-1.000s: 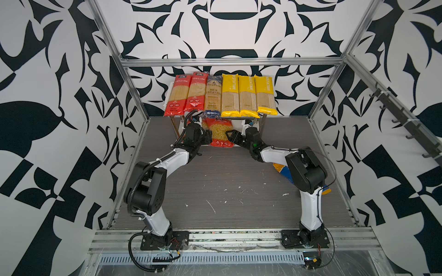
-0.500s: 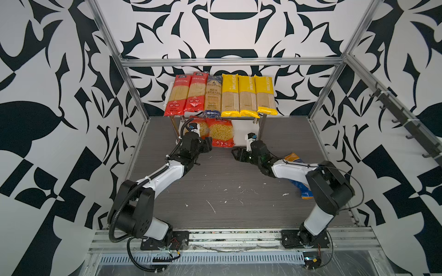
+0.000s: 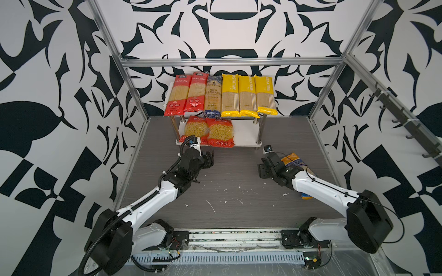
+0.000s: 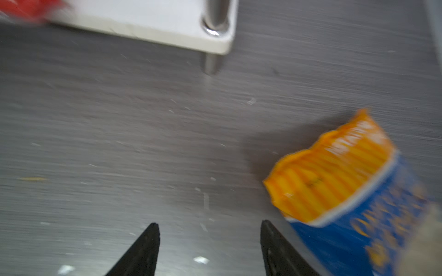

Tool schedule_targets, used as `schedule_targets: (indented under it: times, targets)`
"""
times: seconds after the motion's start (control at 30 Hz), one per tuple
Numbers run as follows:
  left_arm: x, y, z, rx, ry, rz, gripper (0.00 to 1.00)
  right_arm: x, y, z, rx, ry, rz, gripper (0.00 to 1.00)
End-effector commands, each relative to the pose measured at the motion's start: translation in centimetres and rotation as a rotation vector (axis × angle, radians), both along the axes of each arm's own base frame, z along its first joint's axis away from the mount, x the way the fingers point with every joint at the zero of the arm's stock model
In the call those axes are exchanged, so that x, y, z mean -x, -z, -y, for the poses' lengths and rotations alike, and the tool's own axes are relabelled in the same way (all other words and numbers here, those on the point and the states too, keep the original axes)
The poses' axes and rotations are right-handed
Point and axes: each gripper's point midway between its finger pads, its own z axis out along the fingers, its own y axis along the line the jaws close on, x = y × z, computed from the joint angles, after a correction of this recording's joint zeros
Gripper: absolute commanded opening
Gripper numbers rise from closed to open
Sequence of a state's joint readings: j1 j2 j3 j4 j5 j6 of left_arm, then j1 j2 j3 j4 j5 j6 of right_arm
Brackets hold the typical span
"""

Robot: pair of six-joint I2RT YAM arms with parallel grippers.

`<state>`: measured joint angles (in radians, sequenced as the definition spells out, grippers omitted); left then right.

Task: Arrange pasta packages on shelves
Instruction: Move the pasta bag to the center of the table.

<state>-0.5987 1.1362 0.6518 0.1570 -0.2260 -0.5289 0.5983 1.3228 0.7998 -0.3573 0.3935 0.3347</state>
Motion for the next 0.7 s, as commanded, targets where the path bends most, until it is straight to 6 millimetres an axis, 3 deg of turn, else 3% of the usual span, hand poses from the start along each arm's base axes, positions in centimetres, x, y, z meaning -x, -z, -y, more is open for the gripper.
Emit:
schedule_targets:
  times: [0.0, 0.13, 0.67]
  targets:
    - [1.2, 0.4, -0.5, 0.017, -0.030, -0.019, 0.65, -1.2, -2.6, 2.0, 0.206, -0.005, 0.006, 0.69]
    - [2.2, 1.0, -0.8, 0.034, -0.034, -0.032, 0.65, -1.8, -1.5, 3.3, 0.422, -0.037, -0.088, 0.68]
    - [2.9, 3.6, 0.2, 0.061, -0.003, -0.100, 0.66, -5.4, 2.1, 4.4, 0.776, -0.016, -0.118, 0.63]
